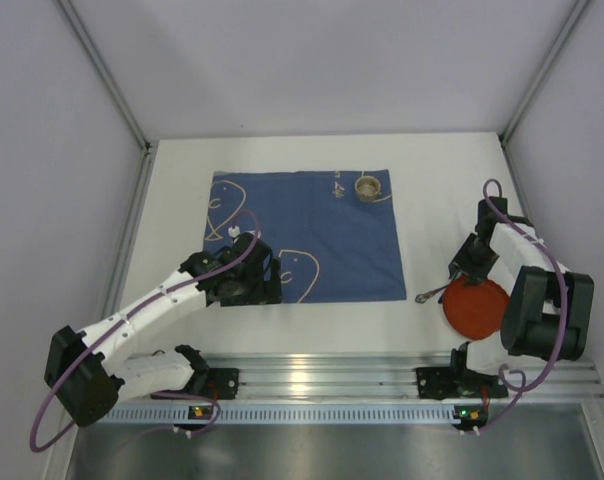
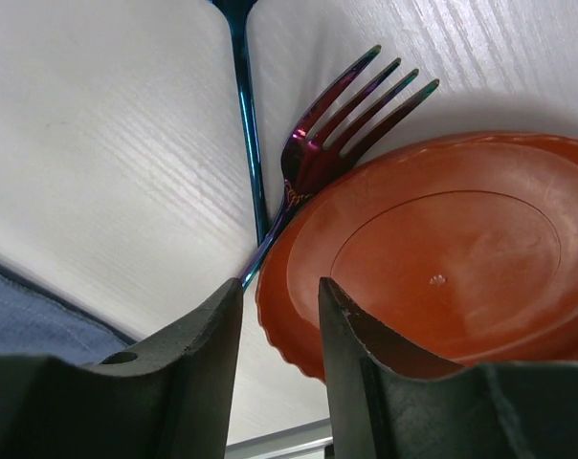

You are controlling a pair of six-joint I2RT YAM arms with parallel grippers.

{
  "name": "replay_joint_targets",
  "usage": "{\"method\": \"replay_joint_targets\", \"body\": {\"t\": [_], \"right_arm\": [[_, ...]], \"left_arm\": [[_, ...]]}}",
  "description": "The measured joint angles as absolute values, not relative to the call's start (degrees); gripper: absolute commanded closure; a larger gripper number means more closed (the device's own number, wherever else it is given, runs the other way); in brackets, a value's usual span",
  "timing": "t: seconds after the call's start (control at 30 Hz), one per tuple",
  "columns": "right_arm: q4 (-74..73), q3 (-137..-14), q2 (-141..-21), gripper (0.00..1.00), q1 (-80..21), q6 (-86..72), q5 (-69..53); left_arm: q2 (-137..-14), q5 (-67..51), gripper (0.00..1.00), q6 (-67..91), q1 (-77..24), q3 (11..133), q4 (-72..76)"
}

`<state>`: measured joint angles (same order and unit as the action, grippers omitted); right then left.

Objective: Set the dinner table for one person

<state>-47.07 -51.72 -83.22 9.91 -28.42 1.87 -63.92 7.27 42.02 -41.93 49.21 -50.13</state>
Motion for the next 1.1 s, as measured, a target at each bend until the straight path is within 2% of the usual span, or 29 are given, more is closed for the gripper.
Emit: {"method": "replay_joint_targets", "body": {"t": [0.23,0.53,0.63,0.9,1.0,1.1], "right_arm": [[-45.15,-50.96,-86.37,0.66,9.91,-28.18,3.05],[-43.48,-50.11,-87.79,0.89,9.91,-27.92,3.62],[-43.48,-50.11,-87.83,1.0,9.91,-27.7,3.75],[-46.52,-51.46,-86.28,1.0,9.74,-27.66,4.99],[-51.33,-58.06,-84.64,1.0,7.92,-27.83,7.62],[-55.79,-69.23,-84.16,1.0,1.83,-29.06,11.03]], "left_arm": [[-63.92,7.27,0.03,42.02,-41.93,49.21,-50.13],[-63.92,7.25,0.03,42.04,-41.95,49.21,-50.13],[-63.92,7.09,0.03,42.04,-41.98,49.19,-50.13],[-63.92,6.87,0.03,42.02,-42.0,49.01,-50.11],[-63.92,6.85,0.03,41.95,-42.0,49.01,-50.13],[-63.9,7.11,0.02,41.89,-42.0,49.47,-50.74]]}}
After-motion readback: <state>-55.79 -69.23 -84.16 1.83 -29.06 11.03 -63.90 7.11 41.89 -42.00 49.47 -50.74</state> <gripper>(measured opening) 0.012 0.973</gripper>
